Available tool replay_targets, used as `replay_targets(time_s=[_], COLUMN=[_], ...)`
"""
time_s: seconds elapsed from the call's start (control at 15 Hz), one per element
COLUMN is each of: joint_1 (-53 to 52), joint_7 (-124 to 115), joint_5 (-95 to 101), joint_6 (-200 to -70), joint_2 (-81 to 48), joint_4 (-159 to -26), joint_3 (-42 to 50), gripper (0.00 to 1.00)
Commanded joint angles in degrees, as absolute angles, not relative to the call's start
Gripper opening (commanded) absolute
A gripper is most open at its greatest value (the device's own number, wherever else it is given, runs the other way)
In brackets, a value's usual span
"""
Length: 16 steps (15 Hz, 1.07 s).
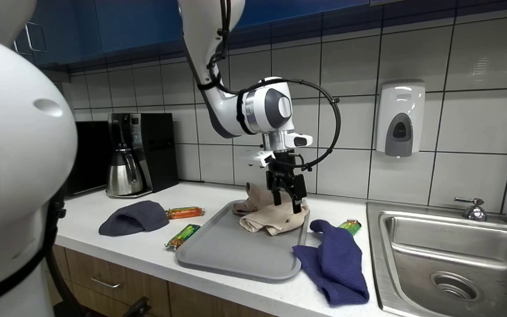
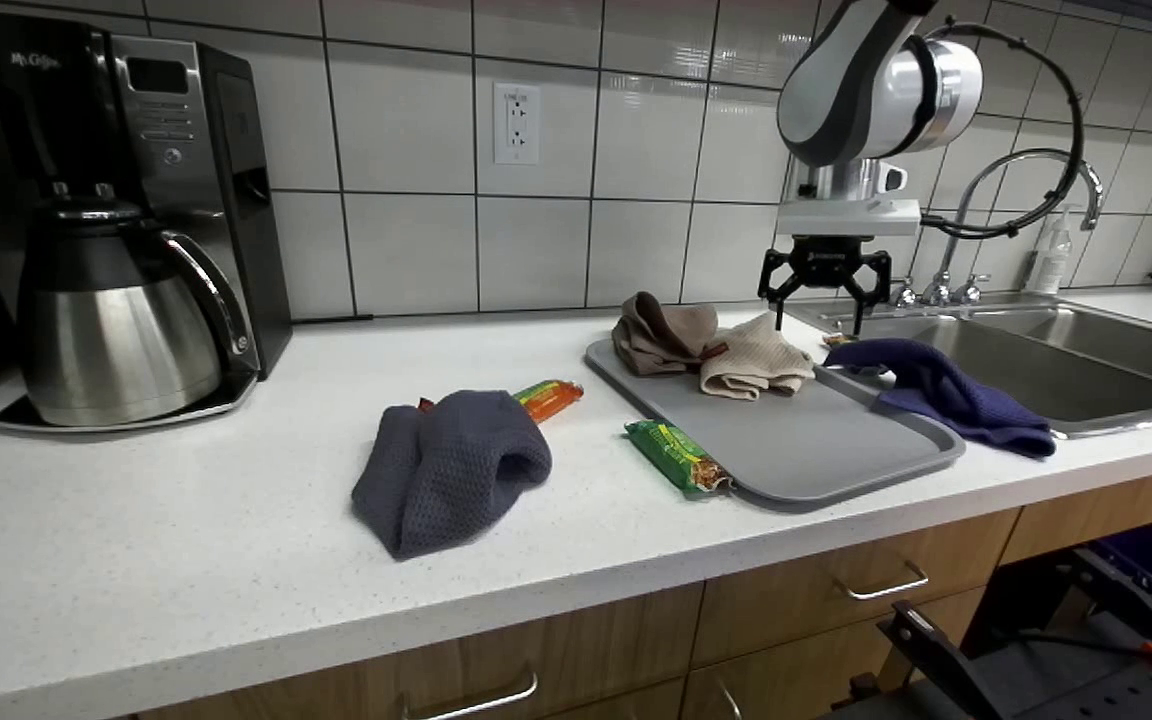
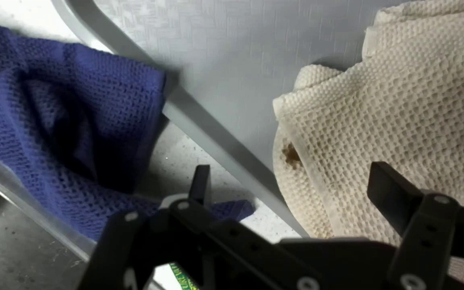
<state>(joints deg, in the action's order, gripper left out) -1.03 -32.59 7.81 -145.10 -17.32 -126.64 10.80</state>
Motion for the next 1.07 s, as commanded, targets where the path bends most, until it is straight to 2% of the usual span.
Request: replay_targets(time_s=[0.0, 1.0], joint_1=[-0.79, 0.92], joint_7=[-33.09, -26.75], joint_5=[4.08, -9.69], joint_6=[-148.26, -155.98], joint_2=[-18.95, -26.96], joint_4=[-126.86, -126.50], joint_3=[9.92, 7.45], gripper=[1.00, 1.00])
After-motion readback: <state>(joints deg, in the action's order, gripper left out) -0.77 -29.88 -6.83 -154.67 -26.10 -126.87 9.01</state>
